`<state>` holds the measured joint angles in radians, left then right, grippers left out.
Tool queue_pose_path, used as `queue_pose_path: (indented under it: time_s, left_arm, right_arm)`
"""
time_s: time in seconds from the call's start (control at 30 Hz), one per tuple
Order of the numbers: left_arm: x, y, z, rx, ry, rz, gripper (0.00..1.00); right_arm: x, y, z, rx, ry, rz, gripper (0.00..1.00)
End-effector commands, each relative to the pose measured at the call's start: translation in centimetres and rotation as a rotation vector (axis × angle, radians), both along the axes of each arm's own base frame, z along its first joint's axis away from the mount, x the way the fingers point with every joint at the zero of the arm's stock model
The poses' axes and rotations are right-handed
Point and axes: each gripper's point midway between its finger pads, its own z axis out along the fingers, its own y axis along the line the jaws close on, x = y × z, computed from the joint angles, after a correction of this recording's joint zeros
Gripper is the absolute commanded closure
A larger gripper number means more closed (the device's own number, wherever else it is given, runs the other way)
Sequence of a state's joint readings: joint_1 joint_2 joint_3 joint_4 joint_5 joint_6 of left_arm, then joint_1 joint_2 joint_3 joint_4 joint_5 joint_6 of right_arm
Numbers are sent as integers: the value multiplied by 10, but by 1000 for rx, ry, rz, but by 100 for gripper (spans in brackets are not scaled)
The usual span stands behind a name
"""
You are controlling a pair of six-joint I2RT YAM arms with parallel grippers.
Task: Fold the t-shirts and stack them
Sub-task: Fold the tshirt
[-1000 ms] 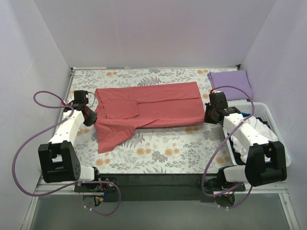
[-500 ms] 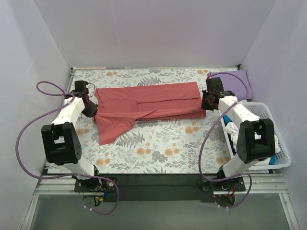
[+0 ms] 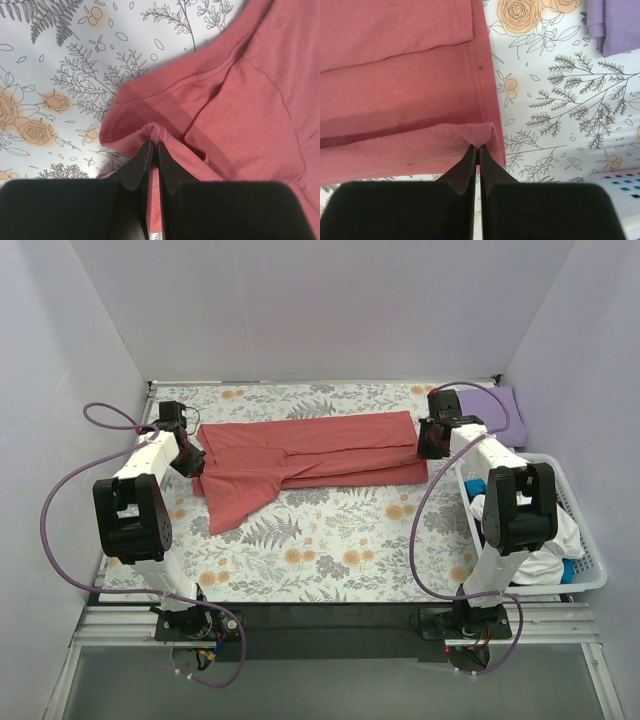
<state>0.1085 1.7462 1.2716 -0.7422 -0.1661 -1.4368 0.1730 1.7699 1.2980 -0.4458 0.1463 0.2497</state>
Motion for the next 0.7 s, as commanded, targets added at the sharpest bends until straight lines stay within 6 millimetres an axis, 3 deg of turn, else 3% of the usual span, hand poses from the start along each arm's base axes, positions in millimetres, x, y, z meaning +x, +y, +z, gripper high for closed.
queue_pose_path:
  time_s: [0.0,0.23,0.4,0.5,0.53,0.6,0.63,0.67]
  left_arm:
    - [20,10,19,14,-75,21,100]
    - [35,1,9,-32,-92,-17,100]
    - [31,1,-7,-39,-59,-3,100]
    - [32,-1,-5,-46,-72,-10,99]
    - [33,0,-2,-44,-82,-14,89]
    - [34,1,9,-33,-108,-23,77]
    - [35,2,22,-22,-142,-25,69]
    - [34,2,31,-15,-163,-25,53]
  right_arm:
    - [17,-7,8,-6,-36,-13,99]
    - [23,-11,-12,4,-8,-24,99]
    - [29,-6,-25,18,6,-6,99]
    - [29,-1,-29,42,19,9,92]
    - [29,1,-26,50,14,16,86]
    - [29,8,-17,67,-4,39,75]
    - [29,9,-6,74,-28,47,64]
    - [28,14,-1,86,-38,61,59]
